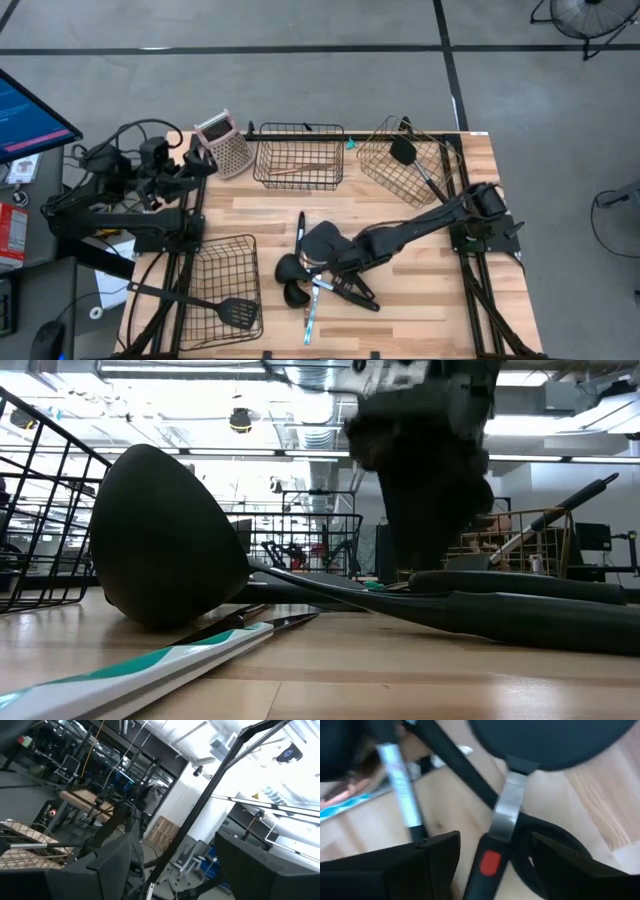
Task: Pick & Place Kitchen Items
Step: Put the black spatula into the brown wire basket
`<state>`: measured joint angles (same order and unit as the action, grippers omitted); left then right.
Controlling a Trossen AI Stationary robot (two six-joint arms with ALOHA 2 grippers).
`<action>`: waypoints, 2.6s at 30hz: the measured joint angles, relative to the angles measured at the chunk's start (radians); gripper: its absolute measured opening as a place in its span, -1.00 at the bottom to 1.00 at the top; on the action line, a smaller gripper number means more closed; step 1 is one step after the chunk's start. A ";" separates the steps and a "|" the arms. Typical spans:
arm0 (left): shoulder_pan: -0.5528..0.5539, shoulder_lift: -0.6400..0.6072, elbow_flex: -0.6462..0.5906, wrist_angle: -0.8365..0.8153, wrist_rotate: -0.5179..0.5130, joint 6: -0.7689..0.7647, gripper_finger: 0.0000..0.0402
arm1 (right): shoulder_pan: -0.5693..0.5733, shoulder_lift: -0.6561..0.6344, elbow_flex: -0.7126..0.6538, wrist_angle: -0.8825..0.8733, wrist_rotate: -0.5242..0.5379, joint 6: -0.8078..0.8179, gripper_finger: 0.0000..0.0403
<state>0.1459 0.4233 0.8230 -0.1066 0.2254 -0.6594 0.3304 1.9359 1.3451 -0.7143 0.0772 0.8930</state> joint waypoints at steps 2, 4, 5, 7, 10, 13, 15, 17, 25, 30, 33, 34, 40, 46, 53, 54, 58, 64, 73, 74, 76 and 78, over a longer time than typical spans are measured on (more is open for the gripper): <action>0.000 0.004 0.000 -0.002 0.018 0.000 0.34 | 0.004 0.024 0.011 -0.020 0.000 0.009 0.16; 0.000 0.006 0.000 -0.009 0.031 0.000 0.34 | 0.010 0.046 0.024 -0.010 -0.002 0.021 0.16; 0.000 0.008 0.000 -0.009 0.040 0.000 0.34 | 0.013 0.053 0.028 -0.012 -0.004 0.024 0.16; 0.000 0.008 0.000 -0.009 0.054 0.000 0.34 | 0.018 0.075 0.036 -0.014 -0.007 0.025 0.16; 0.000 0.008 0.000 -0.013 0.062 0.000 0.34 | 0.024 0.082 0.038 -0.020 -0.014 0.044 0.13; 0.000 0.008 0.000 -0.033 0.062 0.000 0.34 | 0.026 0.079 0.038 -0.027 -0.003 0.063 -0.06; 0.000 0.008 0.000 -0.040 0.062 0.000 0.34 | 0.024 0.073 0.038 -0.043 -0.002 0.071 -0.27; 0.000 0.008 0.000 -0.041 0.061 0.000 0.34 | 0.016 0.072 0.038 -0.053 -0.016 0.069 -0.49; 0.000 0.008 0.000 -0.045 0.061 0.003 0.34 | 0.006 0.054 0.063 -0.118 -0.040 0.036 -0.95; 0.000 0.008 0.000 -0.048 0.061 0.002 0.34 | -0.022 -0.028 0.111 -0.178 -0.027 -0.009 -0.99; 0.000 0.008 0.000 -0.052 0.061 0.001 0.34 | -0.043 -0.097 0.115 -0.173 0.005 -0.013 -0.99; 0.000 0.008 0.000 -0.052 0.061 0.001 0.34 | -0.051 -0.119 0.114 -0.174 0.016 -0.013 -0.99; 0.000 0.009 0.000 -0.101 0.060 -0.003 0.34 | -0.070 -0.250 0.115 -0.130 0.072 -0.041 -0.99; 0.000 0.015 0.000 -0.214 0.060 0.000 0.34 | -0.070 -0.332 0.115 -0.119 0.065 -0.056 -1.00; -0.001 0.037 0.000 -0.217 0.060 0.029 0.34 | -0.070 -0.266 0.113 -0.248 0.027 -0.065 -0.82; -0.001 0.038 0.000 -0.218 0.060 0.029 0.34 | -0.070 -0.248 0.115 -0.240 0.004 -0.065 -0.75; -0.001 0.050 0.000 -0.218 0.064 0.029 0.34 | -0.069 -0.164 0.115 -0.200 -0.028 -0.079 -0.40; -0.001 0.055 0.000 -0.216 0.082 0.013 0.34 | -0.108 -0.059 0.114 -0.147 -0.087 -0.049 0.17; -0.001 0.044 0.000 -0.212 0.085 -0.019 0.34 | -0.142 -0.038 0.146 -0.161 -0.130 -0.066 0.25; -0.001 0.042 0.000 -0.209 0.086 -0.019 0.34 | -0.135 -0.028 0.144 -0.170 -0.131 -0.074 0.24; -0.001 0.041 0.000 -0.212 0.089 -0.024 0.34 | -0.120 0.006 0.147 -0.158 -0.139 -0.082 0.23; -0.001 0.041 0.000 -0.211 0.089 -0.025 0.34 | -0.106 0.023 0.140 -0.199 -0.158 -0.085 0.22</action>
<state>0.1452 0.4644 0.8227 -0.3180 0.3145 -0.6842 0.2248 1.9592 1.4854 -0.9137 -0.0807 0.8076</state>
